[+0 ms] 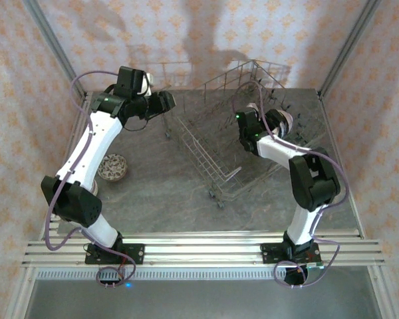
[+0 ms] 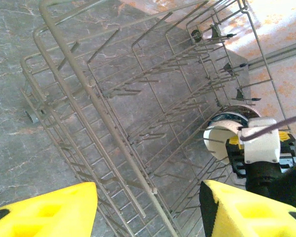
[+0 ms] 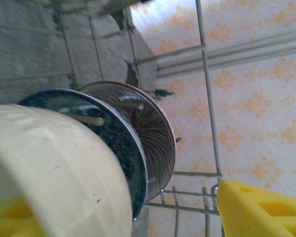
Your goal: Load the bowls into the dish rack
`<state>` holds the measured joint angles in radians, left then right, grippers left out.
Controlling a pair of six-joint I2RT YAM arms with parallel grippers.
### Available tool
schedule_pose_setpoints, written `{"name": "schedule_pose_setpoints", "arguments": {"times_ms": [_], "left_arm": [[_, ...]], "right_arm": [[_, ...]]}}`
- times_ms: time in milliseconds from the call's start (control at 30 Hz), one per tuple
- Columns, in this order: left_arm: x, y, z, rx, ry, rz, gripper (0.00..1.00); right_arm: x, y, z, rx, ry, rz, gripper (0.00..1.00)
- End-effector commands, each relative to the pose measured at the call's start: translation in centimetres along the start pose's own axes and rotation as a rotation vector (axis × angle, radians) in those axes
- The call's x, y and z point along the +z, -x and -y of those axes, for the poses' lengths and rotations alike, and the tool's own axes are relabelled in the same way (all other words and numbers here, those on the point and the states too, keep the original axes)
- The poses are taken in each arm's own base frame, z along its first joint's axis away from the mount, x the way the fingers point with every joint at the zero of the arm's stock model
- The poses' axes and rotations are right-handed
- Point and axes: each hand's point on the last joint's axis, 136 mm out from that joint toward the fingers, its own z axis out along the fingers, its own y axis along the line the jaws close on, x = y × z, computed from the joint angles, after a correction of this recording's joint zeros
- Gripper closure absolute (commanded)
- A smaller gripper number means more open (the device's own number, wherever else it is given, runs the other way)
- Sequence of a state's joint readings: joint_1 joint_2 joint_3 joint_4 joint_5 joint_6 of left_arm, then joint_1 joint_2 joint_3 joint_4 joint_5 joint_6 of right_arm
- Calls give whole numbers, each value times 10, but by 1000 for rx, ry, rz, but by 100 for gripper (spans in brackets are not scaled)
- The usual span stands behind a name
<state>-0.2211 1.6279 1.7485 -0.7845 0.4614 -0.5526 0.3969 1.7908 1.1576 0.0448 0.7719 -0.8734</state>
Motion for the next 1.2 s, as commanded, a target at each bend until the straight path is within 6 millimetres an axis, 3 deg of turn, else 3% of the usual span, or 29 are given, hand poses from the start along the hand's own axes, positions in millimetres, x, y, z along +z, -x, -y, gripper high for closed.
{"name": "schedule_pose_setpoints", "arguments": {"times_ms": [0, 267, 467, 633, 867, 1000, 1167], "left_arm": [[-8, 5, -5, -13, 58, 14, 42], [-37, 13, -17, -38, 120, 66, 41], [-67, -1, -61, -102, 254, 88, 41], [-96, -24, -110, -203, 381, 100, 39], [-119, -67, -198, -395, 545, 33, 38], [-109, -82, -233, -472, 584, -16, 38], [-94, -87, -263, -483, 646, -90, 38]], "right_arm": [[-17, 10, -6, 51, 104, 78, 28], [-50, 33, 25, 207, 194, 200, 28], [-88, 50, 63, 351, 316, 288, 28], [-125, 61, 89, 459, 435, 369, 29], [-175, 79, 84, 551, 700, 465, 31], [-195, 86, 72, 541, 805, 484, 32], [-208, 87, 60, 513, 859, 486, 33]]}}
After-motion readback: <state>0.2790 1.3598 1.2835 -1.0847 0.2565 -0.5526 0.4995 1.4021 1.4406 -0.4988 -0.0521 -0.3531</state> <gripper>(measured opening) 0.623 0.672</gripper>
